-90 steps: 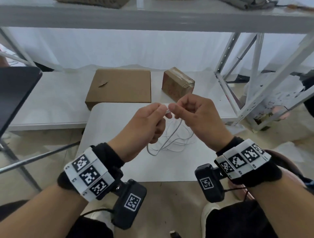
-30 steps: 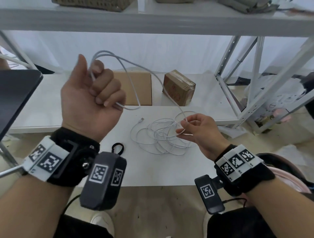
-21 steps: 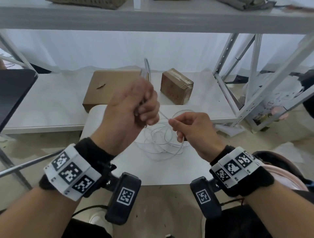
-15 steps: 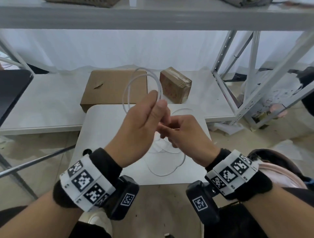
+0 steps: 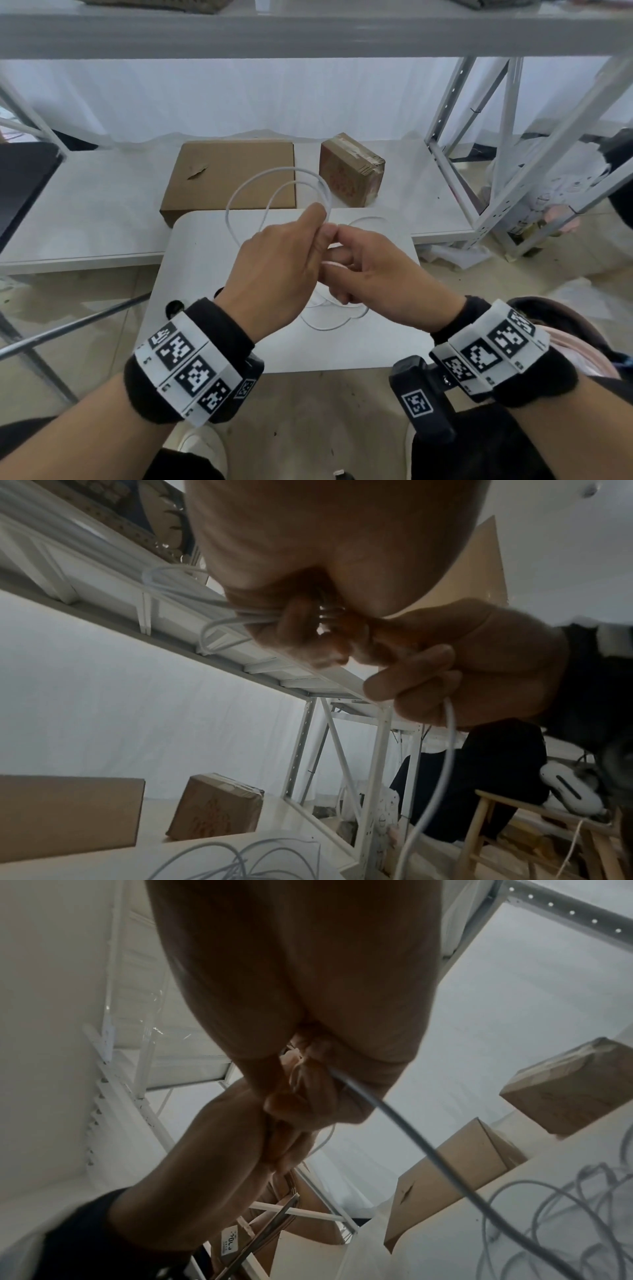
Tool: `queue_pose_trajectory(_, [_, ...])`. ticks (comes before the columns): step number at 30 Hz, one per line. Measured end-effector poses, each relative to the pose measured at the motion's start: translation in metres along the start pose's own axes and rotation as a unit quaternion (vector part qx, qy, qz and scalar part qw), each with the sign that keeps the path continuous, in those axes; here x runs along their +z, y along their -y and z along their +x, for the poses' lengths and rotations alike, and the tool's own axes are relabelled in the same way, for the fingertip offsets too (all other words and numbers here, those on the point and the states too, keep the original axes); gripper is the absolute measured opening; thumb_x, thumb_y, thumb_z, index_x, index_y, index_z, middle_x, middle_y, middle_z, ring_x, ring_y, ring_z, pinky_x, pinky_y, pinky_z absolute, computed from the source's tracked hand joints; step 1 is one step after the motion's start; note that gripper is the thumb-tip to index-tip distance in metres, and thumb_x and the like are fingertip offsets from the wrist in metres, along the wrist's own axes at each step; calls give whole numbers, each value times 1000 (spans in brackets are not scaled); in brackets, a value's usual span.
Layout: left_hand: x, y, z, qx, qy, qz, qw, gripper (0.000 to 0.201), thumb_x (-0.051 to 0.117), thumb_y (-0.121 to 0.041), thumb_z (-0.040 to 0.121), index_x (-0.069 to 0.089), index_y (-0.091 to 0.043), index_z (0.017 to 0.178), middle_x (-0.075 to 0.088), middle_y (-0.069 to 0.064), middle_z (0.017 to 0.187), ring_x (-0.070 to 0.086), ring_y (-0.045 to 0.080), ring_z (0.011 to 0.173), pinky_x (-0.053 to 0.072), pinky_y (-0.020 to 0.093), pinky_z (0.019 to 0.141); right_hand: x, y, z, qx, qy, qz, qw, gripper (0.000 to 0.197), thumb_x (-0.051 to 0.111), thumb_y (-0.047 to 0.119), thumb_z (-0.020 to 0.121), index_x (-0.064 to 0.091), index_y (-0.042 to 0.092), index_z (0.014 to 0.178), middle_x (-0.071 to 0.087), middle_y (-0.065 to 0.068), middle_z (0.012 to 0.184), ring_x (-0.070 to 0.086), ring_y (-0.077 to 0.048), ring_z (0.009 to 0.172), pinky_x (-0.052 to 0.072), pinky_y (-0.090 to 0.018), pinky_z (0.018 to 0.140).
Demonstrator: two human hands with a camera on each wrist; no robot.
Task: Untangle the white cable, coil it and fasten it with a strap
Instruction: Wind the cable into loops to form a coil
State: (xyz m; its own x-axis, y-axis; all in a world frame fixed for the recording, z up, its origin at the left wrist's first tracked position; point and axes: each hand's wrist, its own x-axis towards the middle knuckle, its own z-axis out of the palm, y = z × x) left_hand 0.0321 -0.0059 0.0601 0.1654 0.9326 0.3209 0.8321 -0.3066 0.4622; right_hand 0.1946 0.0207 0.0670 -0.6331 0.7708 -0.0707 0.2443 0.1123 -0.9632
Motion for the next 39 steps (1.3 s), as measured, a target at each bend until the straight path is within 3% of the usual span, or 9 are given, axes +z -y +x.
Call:
queue_pose_trajectory(6, [-9,0,6,-105,53,-133,984,41,40,-34,106,49,-14,71,49,-7,55,45,11,51,34,31,52,-16,-5,3,-43,-155,-84,983,50,86,29,75,60,25,117,62,4,98,50,-9,53,45,-22,55])
queue_pose_trajectory(11, [-26,-3,12,-244,189,-498,810,46,42,-34,104,54,-13,65,20,-1,56,13,13,47,13,23,42,-34,0,3,-66,-95,-75,990,47,78,38,77,68,23,120,67,13,103,52,-11,65,46,-22,64])
queue_pose_trajectory(17, [-33,-1,11,-231,208,-654,690,38,46,-32,98,51,-15,64,12,-5,57,13,8,45,12,22,43,-35,1,4,-87,-90,-86,988,35,56,34,96,73,3,92,67,12,70,51,1,61,38,-12,63])
queue_pose_trajectory(19, [-32,-1,11,-244,175,-661,688,35,45,-30,97,55,-13,68,11,-4,59,18,8,45,15,23,47,-37,3,4,-74,-108,-85,988,35,56,32,98,72,5,84,64,9,64,50,-2,60,39,-17,64])
queue_pose_trajectory(22, [-28,1,13,-256,144,-595,748,37,43,-30,103,65,-9,83,19,-4,60,20,9,49,17,21,48,-36,1,4,-55,-133,-27,989,36,54,30,101,68,6,79,52,2,55,53,-15,60,49,-33,69])
queue_pose_trajectory(26, [-25,2,14,-245,112,-567,778,33,43,-30,105,68,-8,107,36,-2,65,25,8,49,22,18,46,-30,4,5,-7,-116,177,977,33,47,25,104,59,4,81,28,-3,59,31,-14,48,36,-25,48])
queue_pose_trajectory(30, [-23,-1,14,-245,73,-643,722,31,44,-26,104,62,-9,123,45,-1,69,39,9,52,34,18,48,-30,8,8,9,-149,286,946,32,46,24,104,56,5,81,25,6,54,19,-7,43,20,-19,40])
queue_pose_trajectory(36, [-15,-11,6,-290,73,-732,613,40,54,-38,92,60,-11,121,52,3,72,60,19,71,52,39,87,-35,6,10,1,-237,376,896,32,45,27,105,56,7,83,27,6,54,19,-6,43,23,-18,38])
queue_pose_trajectory(39, [-7,-17,6,-299,25,-745,596,31,49,-33,100,58,-9,118,44,2,68,51,16,61,52,35,77,-35,5,10,8,-243,398,885,32,45,29,105,59,7,86,25,5,55,18,-7,44,22,-18,38])
